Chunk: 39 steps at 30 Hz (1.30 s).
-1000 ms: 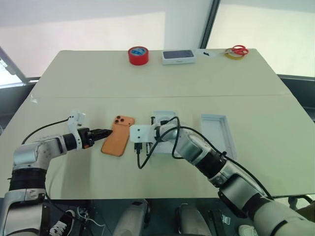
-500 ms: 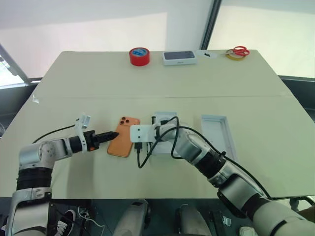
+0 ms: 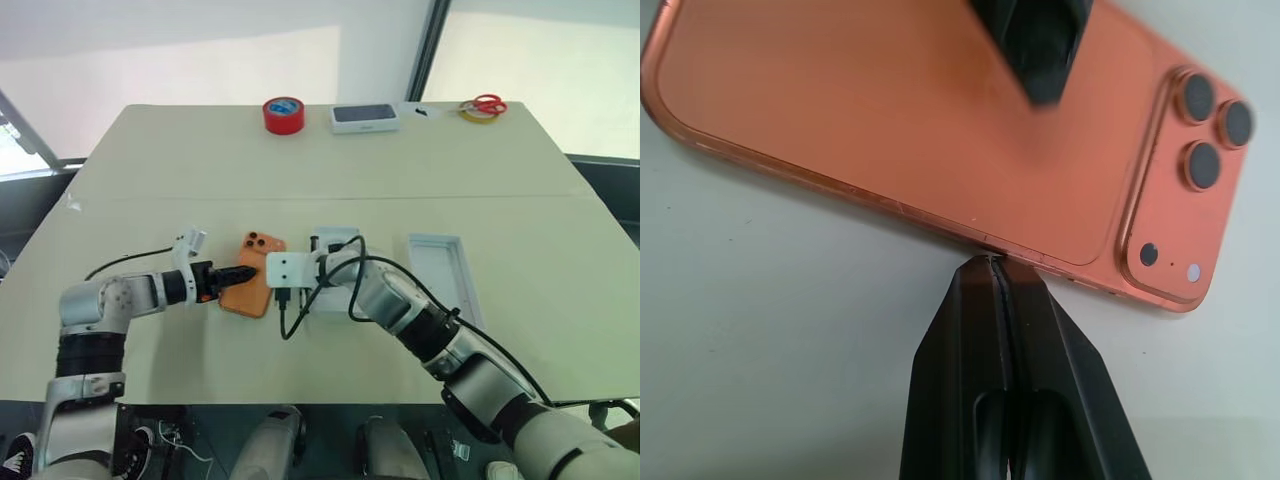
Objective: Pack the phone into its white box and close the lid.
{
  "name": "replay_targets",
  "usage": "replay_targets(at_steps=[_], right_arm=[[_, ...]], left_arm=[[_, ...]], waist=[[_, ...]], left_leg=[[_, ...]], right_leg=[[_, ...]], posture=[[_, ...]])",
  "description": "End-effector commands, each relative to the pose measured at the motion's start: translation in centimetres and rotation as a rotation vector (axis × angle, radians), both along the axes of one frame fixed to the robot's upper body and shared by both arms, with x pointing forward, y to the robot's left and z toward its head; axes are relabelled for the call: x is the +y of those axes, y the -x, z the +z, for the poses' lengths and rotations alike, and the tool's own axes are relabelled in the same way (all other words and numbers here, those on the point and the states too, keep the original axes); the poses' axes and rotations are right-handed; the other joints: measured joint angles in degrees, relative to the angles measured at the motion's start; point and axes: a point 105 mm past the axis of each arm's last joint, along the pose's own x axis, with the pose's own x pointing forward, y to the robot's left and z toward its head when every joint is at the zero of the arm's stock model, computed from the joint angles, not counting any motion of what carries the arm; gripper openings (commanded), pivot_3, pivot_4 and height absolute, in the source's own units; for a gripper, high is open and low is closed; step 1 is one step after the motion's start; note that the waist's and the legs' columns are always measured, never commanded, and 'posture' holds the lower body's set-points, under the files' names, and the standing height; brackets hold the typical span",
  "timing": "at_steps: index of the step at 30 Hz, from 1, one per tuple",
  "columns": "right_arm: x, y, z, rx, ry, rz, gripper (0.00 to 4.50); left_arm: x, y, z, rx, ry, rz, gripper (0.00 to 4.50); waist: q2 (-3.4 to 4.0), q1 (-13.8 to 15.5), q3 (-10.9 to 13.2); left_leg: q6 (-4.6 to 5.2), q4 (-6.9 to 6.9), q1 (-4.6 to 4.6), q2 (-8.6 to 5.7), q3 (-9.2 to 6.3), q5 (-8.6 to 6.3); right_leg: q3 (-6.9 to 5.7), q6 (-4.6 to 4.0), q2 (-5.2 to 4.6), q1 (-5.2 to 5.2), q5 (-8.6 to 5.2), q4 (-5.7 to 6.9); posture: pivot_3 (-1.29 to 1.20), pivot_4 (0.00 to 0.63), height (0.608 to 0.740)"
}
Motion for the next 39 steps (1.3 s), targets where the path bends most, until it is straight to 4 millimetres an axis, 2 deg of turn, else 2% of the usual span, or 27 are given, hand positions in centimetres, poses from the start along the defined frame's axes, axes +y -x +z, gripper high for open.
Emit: replay_targets(at_steps=[1,6,10,13,16,17,21,23,25,28,31,33,35,39], right_arm=[[0.4,0.1,0.3,-0.023,0.004,0.019,0.04],[0.2,0.0,0.3,-0.023,0.002,0.01,0.04],[0.3,0.0,0.3,-0.022,-0.002,0.011,0.04],[0.3,-0.1,0.3,-0.032,0.0,0.009,0.0],[0.3,-0.2,0.4,-0.034,-0.002,0.008,0.0],[0.3,-0.2,0.4,-0.034,-0.003,0.007,0.0],[0.3,-0.5,0.7,-0.04,-0.025,-0.01,0.0],[0.7,-0.5,1.8,-0.052,-0.089,0.003,0.0],[1.0,0.4,3.0,0.08,-0.222,0.013,0.0],[0.7,1.9,5.1,0.222,-0.36,0.084,0.89],[-1.1,2.5,5.7,0.168,-0.352,0.139,2.45],[-3.2,4.1,5.7,0.224,-0.348,0.188,3.53],[-5.4,5.0,5.2,0.24,-0.315,0.195,3.53],[-9.7,5.6,2.7,0.184,-0.179,0.166,3.53]], left_arm=[[-0.2,0.4,-0.3,0.058,0.08,0.009,2.43],[1.7,0.1,0.4,0.058,0.137,0.073,2.43],[2.3,0.3,-0.3,0.086,0.151,0.099,2.43],[2.1,0.6,-0.6,0.099,0.161,0.093,1.62],[2.2,0.7,-0.7,0.112,0.175,0.106,0.16],[2.3,0.7,-0.7,0.12,0.189,0.113,0.03],[2.5,0.9,-0.5,0.137,0.231,0.118,0.03],[2.7,1.1,-0.4,0.148,0.255,0.125,0.03],[2.8,1.2,-0.4,0.143,0.253,0.13,0.03],[2.7,1.2,0.6,0.095,0.302,0.124,0.0],[2.3,0.9,1.5,-0.012,0.265,0.134,0.0],[2.0,0.7,2.1,-0.041,0.275,0.138,0.0],[1.5,0.8,2.5,-0.054,0.291,0.13,0.0],[0.7,0.9,2.6,-0.066,0.281,0.121,0.0]], waist=[[-0.01,-0.1,0.0],[-0.04,-0.4,0.0],[-0.04,-0.5,0.0],[-0.03,-0.5,0.0],[-0.04,-0.3,0.0],[-0.04,-0.4,0.0],[-0.05,-0.5,0.0],[-0.04,-0.5,0.0],[-0.04,-0.6,0.0],[-0.03,-0.7,0.0],[-0.04,-0.5,0.0],[-0.13,0.2,0.1],[-0.21,0.4,0.1],[-0.31,0.1,0.2]], left_leg=[[0.0,0.0,0.0,0.0,0.0,0.0],[-0.02,0.0,-0.02,0.02,-0.02,0.02],[-0.04,-0.02,-0.01,0.04,-0.03,0.03],[-0.05,-0.03,-0.02,0.05,-0.03,0.03],[-0.05,-0.04,-0.01,0.05,-0.03,0.03],[-0.05,-0.04,-0.01,0.06,-0.04,0.03],[-0.06,-0.05,-0.01,0.06,-0.05,0.03],[-0.07,-0.06,-0.01,0.06,-0.05,0.04],[-0.07,-0.07,-0.01,0.07,-0.04,0.04],[-0.07,-0.09,-0.02,0.11,-0.05,0.04],[-0.07,-0.09,-0.04,0.12,-0.04,0.03],[-0.06,-0.08,-0.09,0.1,-0.04,0.03],[-0.04,-0.03,-0.17,0.07,-0.06,0.02],[-0.01,-0.01,-0.2,0.04,-0.04,0.0]], right_leg=[[0.0,0.0,0.0,-0.01,0.0,0.0],[0.0,0.0,0.02,-0.04,0.0,0.0],[0.0,0.0,0.04,-0.05,0.0,0.0],[0.0,0.0,0.04,-0.06,0.0,0.0],[0.01,0.0,0.04,-0.06,0.0,0.0],[-0.01,-0.01,0.04,-0.04,0.0,0.01],[0.0,-0.01,0.06,-0.06,0.0,0.0],[0.01,-0.01,0.06,-0.08,0.0,0.0],[0.01,-0.01,0.06,-0.08,0.0,0.0],[0.02,-0.01,0.09,-0.08,0.0,-0.01],[0.01,-0.01,0.08,-0.09,0.0,-0.05],[-0.01,-0.01,0.04,-0.08,0.0,-0.11],[-0.05,0.0,0.0,-0.07,0.0,-0.15],[-0.05,-0.01,-0.07,-0.06,-0.01,-0.24]], posture=[[0.0,0.15,0.74],[0.0,0.15,0.74],[0.0,0.15,0.74],[0.0,0.15,0.74],[0.0,0.15,0.74],[0.0,0.15,0.74],[0.0,0.15,0.74],[0.0,0.15,0.74],[0.0,0.15,0.74],[0.0,0.15,0.74],[0.0,0.15,0.74],[0.0,0.15,0.74],[0.0,0.15,0.74],[0.0,0.15,0.74]])
